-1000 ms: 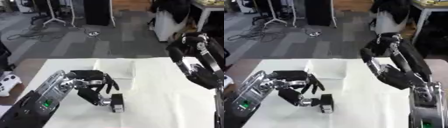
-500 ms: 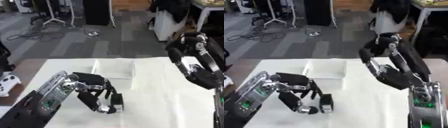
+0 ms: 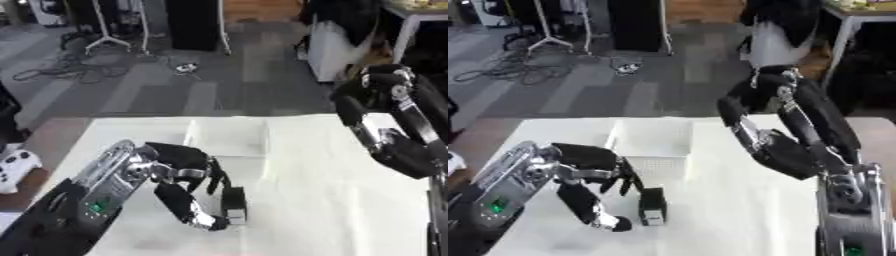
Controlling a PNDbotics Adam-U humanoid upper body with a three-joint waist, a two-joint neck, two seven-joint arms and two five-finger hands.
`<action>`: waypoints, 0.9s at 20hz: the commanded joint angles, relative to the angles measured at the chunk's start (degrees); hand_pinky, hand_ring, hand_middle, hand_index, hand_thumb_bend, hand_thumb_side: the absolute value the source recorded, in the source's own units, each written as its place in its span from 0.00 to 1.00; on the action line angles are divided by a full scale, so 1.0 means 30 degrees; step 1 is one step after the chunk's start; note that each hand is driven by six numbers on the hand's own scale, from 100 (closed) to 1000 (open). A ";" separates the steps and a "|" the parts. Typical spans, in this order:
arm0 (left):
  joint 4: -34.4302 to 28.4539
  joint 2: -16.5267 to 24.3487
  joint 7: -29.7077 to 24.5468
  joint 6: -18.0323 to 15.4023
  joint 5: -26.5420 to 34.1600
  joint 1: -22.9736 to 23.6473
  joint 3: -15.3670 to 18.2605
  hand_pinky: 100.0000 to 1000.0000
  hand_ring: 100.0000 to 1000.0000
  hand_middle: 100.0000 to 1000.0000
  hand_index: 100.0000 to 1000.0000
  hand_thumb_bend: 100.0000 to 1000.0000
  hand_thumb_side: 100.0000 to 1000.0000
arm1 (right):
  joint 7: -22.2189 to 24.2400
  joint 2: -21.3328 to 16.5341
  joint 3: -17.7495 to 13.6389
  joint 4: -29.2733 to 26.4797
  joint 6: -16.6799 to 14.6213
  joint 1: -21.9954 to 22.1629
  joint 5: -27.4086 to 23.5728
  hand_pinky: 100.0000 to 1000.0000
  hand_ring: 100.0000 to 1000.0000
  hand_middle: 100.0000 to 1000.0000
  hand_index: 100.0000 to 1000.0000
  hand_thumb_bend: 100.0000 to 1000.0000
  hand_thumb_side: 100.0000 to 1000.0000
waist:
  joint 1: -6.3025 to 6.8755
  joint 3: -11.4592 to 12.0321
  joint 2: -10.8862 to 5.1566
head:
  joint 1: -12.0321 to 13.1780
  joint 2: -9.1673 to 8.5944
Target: Pick up objects on the table and place them in the box.
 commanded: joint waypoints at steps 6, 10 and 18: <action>-0.0250 -0.0001 0.2087 -0.0091 -0.1292 -0.0689 0.0462 0.11 0.35 0.51 0.82 0.28 0.81 | 0.0046 0.0060 0.0076 -0.0411 0.0021 -0.0159 -0.0122 0.35 0.36 0.38 0.56 0.25 1.00 | 0.0010 -0.0021 -0.0220 | -0.0145 -0.0199; -0.0240 -0.0113 0.3169 -0.0146 -0.2322 -0.0798 0.0470 0.13 0.33 0.52 0.82 0.30 0.80 | 0.0053 0.0062 0.0079 -0.0403 0.0015 -0.0160 -0.0126 0.35 0.36 0.38 0.56 0.25 1.00 | 0.0007 -0.0032 -0.0217 | -0.0129 -0.0244; 0.1339 -0.0796 0.5151 -0.0576 -0.4237 -0.1275 0.0382 0.13 0.33 0.52 0.82 0.30 0.81 | 0.0103 0.0114 0.0120 -0.0413 -0.0011 -0.0168 -0.0150 0.35 0.36 0.38 0.56 0.25 1.00 | -0.0005 -0.0101 -0.0191 | 0.0015 -0.0251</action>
